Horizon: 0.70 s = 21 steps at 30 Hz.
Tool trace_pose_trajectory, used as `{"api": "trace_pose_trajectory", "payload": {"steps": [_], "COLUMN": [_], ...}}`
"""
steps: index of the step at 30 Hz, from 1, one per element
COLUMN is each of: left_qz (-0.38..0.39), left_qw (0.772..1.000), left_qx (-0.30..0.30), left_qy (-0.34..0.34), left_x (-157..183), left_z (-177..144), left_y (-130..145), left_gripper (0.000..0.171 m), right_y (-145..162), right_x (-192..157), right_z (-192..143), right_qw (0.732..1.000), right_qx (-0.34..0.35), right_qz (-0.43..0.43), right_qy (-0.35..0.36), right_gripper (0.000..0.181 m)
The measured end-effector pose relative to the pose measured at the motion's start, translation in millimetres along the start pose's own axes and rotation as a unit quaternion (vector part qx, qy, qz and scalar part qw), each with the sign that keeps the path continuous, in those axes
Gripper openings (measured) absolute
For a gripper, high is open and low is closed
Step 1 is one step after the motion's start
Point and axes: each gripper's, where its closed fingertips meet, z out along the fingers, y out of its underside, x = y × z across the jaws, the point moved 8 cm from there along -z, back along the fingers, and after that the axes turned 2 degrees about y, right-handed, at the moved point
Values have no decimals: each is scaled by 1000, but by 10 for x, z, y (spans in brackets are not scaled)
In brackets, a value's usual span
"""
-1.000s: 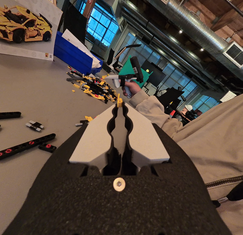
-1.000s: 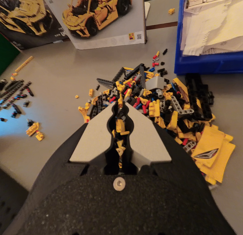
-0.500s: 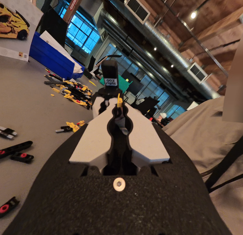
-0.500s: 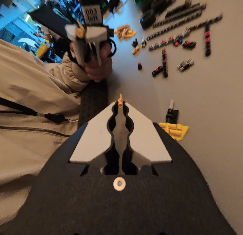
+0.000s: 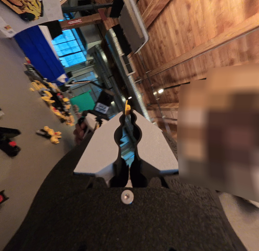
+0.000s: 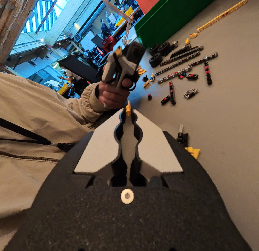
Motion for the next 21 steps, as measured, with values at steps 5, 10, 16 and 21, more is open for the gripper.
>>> {"api": "trace_pose_trajectory", "payload": {"steps": [5, 10, 16, 21], "left_qz": [355, 490, 485, 472], "left_qw": [870, 749, 702, 744], "left_qx": [-194, -302, -400, -360], "left_qy": [-283, -327, -335, -307], "left_x": [-64, -130, -336, -257], "left_z": [206, 330, 343, 386], "left_y": [219, 476, 705, 662], "left_gripper": [7, 7, 11, 20], "right_y": [-155, -138, -59, -22], "right_x": [57, 108, 101, 68], "right_z": [-295, -363, -214, -137], "right_qw": [993, 991, 997, 999], "right_qx": [106, 117, 68, 43], "right_qz": [-19, 0, 11, 15], "right_qy": [52, 58, 43, 21], "right_gripper": [7, 7, 7, 7]}}
